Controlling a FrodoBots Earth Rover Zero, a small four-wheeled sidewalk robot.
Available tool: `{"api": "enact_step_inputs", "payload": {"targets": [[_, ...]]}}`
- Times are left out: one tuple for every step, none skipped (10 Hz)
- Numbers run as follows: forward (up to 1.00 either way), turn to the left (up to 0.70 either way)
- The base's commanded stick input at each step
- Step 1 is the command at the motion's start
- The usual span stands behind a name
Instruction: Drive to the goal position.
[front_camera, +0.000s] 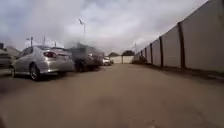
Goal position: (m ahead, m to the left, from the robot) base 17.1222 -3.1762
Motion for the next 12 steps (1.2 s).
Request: {"api": "enact_step_inputs", "payload": {"targets": [[0.7, 0.05], [0.7, 0.03], [0.7, 0.04], [0.7, 0.04], [0.7, 0.04], [0.7, 0.02], [0.7, -0.14], [0.7, -0.3], [0.7, -0.07], [0.7, 0.08], [0.7, 0.02], [0.7, -0.35]]}}
